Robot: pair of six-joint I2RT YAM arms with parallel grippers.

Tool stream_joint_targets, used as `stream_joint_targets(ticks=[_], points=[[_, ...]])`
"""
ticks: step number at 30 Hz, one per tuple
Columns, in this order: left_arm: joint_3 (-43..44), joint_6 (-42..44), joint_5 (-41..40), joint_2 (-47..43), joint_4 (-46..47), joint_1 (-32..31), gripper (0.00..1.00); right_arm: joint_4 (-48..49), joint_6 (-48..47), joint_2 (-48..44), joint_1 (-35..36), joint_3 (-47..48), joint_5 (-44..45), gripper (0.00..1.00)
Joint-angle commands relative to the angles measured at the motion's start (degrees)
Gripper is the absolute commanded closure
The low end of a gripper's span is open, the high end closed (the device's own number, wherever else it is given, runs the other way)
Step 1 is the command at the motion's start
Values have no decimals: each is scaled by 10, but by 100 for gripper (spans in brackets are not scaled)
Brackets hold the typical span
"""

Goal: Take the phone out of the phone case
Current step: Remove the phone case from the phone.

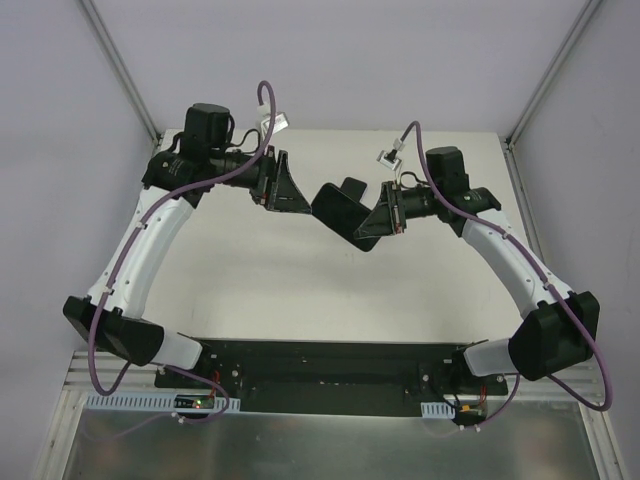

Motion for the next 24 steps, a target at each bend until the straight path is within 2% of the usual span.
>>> stream_joint_targets(ticks=[1, 10, 24], points=[[-16, -114, 7, 16, 63, -5, 27, 41, 10, -21, -2, 37, -40, 100], [-28, -180, 32, 50, 115, -5, 28, 43, 11, -21, -4, 34, -39, 100], [-59, -211, 56, 53, 162, -7, 28, 46, 15, -12, -4, 39, -39, 100]])
